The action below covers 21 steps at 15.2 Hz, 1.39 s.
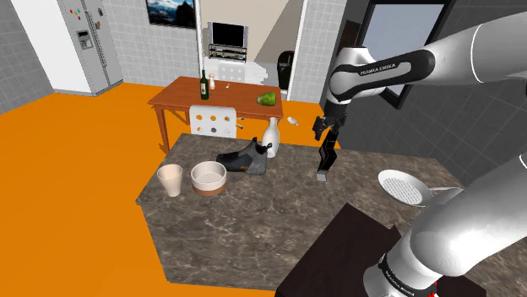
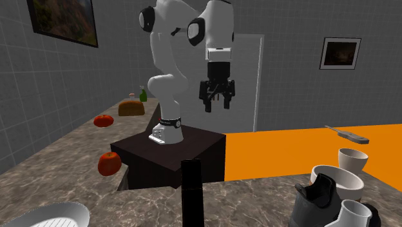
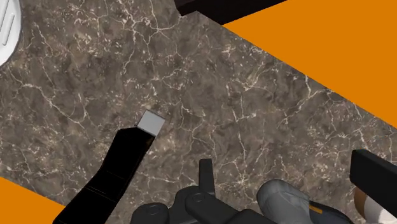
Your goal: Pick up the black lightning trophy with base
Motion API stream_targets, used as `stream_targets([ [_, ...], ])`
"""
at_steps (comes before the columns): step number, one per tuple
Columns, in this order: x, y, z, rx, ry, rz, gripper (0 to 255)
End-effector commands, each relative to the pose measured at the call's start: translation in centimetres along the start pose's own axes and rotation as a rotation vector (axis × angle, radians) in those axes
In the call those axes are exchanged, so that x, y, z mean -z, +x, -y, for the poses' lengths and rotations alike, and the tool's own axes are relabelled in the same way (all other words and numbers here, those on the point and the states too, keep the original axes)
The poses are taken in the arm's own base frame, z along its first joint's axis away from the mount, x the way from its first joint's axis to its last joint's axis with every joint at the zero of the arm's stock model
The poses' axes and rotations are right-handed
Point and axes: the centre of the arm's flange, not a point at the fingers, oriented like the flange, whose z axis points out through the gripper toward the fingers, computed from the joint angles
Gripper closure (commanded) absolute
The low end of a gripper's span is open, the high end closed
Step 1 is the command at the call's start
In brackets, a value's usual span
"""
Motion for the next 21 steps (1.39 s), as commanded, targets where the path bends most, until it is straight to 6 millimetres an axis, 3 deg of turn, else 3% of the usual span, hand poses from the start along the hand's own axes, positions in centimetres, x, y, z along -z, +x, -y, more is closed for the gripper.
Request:
stream_targets([
  [1, -2.0, 1.0, -2.2, -0.04, 0.001, 0.004, 0],
  [10, -10.0, 5.1, -10.3, -0.213, 0.009, 0.025, 0],
  [18, -17.1, 7.3, -17.9, -0.364, 0.016, 0.043, 0],
  [21, -18.7, 7.2, -17.8, -0.364, 0.016, 0.043, 0],
])
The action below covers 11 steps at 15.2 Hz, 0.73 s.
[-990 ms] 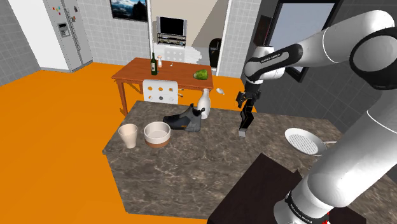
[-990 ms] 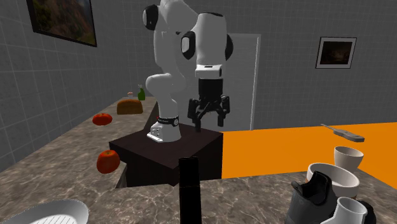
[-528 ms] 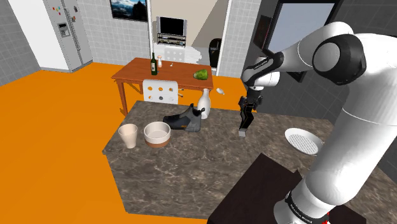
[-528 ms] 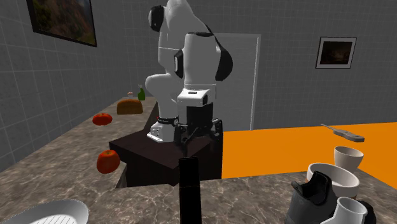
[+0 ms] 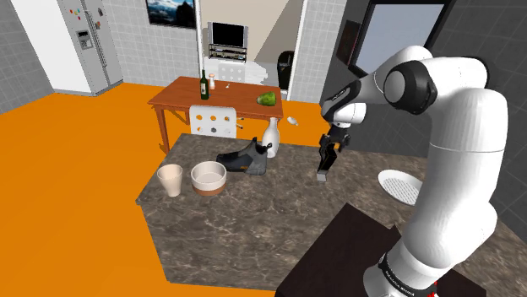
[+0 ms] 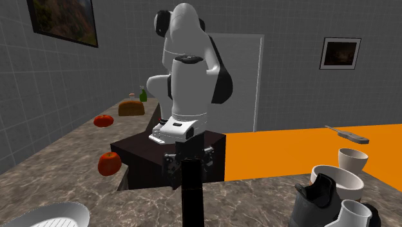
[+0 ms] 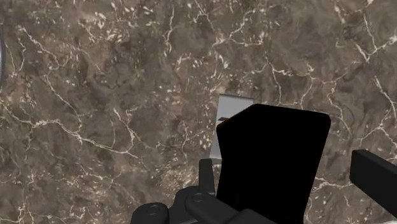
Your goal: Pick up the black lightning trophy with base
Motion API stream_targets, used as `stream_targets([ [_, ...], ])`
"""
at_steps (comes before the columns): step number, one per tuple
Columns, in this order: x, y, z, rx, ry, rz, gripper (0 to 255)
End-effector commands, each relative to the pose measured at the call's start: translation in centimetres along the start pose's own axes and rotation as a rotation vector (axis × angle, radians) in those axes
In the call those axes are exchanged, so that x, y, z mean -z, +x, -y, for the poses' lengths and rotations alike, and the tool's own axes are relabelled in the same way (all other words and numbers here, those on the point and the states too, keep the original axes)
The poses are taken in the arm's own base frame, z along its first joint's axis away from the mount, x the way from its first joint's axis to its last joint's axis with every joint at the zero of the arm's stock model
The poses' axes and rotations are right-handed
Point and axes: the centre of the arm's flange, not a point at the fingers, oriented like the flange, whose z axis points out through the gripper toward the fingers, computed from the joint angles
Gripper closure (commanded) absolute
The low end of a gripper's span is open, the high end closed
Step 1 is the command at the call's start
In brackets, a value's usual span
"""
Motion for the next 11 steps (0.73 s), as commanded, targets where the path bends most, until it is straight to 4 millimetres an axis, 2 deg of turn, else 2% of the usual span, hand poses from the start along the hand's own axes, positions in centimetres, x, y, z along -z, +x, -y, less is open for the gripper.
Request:
stream_targets([
  [1, -1.2, 0.1, 0.0, -0.002, 0.0, 0.0, 0],
  [4, -2.7, 0.1, 0.1, -0.002, 0.0, 0.0, 0],
  [6, -3.0, 0.1, 0.1, -0.002, 0.0, 0.0, 0],
  [7, -3.0, 0.1, 0.1, -0.002, 0.0, 0.0, 255],
  [11, -3.0, 0.1, 0.1, -0.002, 0.0, 0.0, 255],
])
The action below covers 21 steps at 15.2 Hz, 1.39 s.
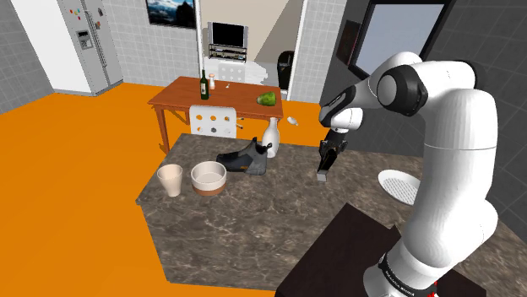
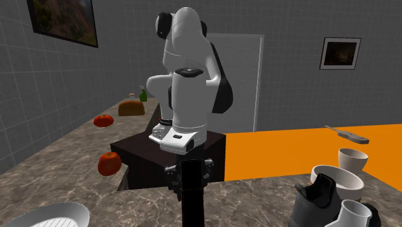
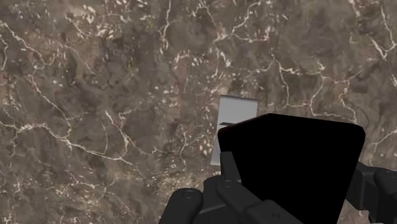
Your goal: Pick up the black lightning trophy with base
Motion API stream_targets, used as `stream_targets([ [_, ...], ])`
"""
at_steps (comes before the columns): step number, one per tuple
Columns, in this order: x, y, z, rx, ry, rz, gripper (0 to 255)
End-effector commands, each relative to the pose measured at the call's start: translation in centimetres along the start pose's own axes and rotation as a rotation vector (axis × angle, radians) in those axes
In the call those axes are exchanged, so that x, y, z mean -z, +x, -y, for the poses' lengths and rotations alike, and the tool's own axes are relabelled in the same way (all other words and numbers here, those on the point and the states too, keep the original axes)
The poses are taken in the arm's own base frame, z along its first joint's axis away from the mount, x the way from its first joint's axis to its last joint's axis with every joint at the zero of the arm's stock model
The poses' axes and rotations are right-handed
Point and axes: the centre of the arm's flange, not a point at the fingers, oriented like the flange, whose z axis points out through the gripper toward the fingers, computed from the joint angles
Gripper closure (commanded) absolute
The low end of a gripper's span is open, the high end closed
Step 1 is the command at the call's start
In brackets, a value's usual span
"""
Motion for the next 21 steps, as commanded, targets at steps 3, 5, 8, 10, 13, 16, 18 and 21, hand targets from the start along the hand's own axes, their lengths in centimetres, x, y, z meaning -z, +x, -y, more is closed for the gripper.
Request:
stream_targets([
  [3, -0.2, 0.0, 0.1, 0.001, 0.0, 0.004, 255],
  [5, -0.2, -0.1, 0.1, 0.001, 0.0, 0.003, 255],
  [8, 1.4, -0.1, 0.1, 0.001, 0.0, 0.003, 255],
  [10, 2.5, -0.1, 0.1, 0.001, 0.0, 0.003, 255],
  [13, 4.0, -0.1, 0.1, 0.001, 0.0, 0.003, 255],
  [16, 5.6, -0.1, 0.0, 0.001, 0.0, 0.003, 255],
  [18, 6.7, -0.1, 0.0, 0.001, 0.0, 0.003, 255],
  [21, 7.8, -0.1, 0.0, 0.001, 0.0, 0.003, 255],
])
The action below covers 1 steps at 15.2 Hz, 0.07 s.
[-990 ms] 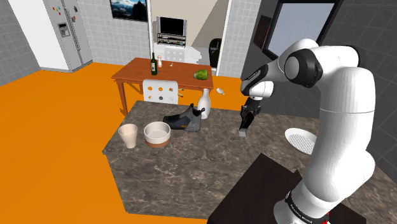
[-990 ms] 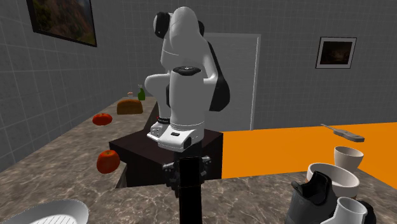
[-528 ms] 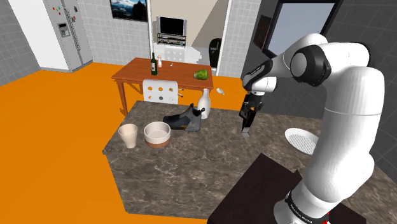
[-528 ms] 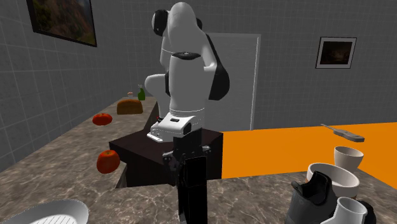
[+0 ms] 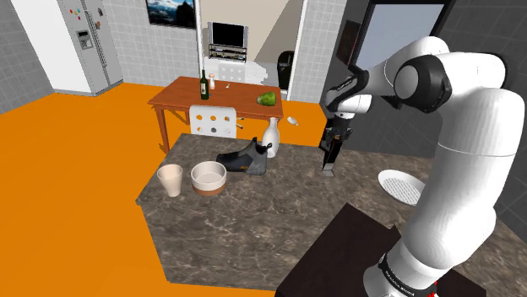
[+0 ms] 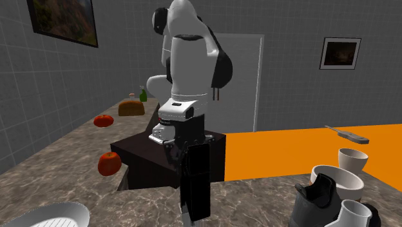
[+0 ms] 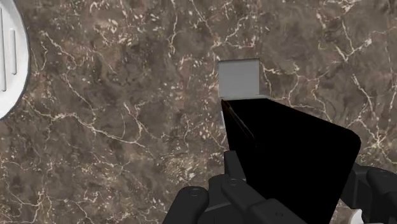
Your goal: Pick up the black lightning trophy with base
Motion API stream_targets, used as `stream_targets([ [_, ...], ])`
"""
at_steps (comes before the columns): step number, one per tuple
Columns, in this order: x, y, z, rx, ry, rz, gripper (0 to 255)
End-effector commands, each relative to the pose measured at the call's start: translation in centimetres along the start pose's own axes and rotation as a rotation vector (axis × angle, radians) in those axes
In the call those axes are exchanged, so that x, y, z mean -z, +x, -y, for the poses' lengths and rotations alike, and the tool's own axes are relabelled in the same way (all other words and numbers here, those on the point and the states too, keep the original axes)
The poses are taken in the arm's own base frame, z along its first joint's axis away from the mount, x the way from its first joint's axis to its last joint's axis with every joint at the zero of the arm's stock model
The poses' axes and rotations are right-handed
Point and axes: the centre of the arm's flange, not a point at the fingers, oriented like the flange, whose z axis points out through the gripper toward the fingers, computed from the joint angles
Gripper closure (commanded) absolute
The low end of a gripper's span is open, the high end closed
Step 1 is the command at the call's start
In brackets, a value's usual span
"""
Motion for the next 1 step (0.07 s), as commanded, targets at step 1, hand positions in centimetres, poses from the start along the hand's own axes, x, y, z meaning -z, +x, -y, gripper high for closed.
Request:
stream_targets([
  [1, 0.3, -0.01, -0.01, 0.0, 0.0, -0.001, 255],
])
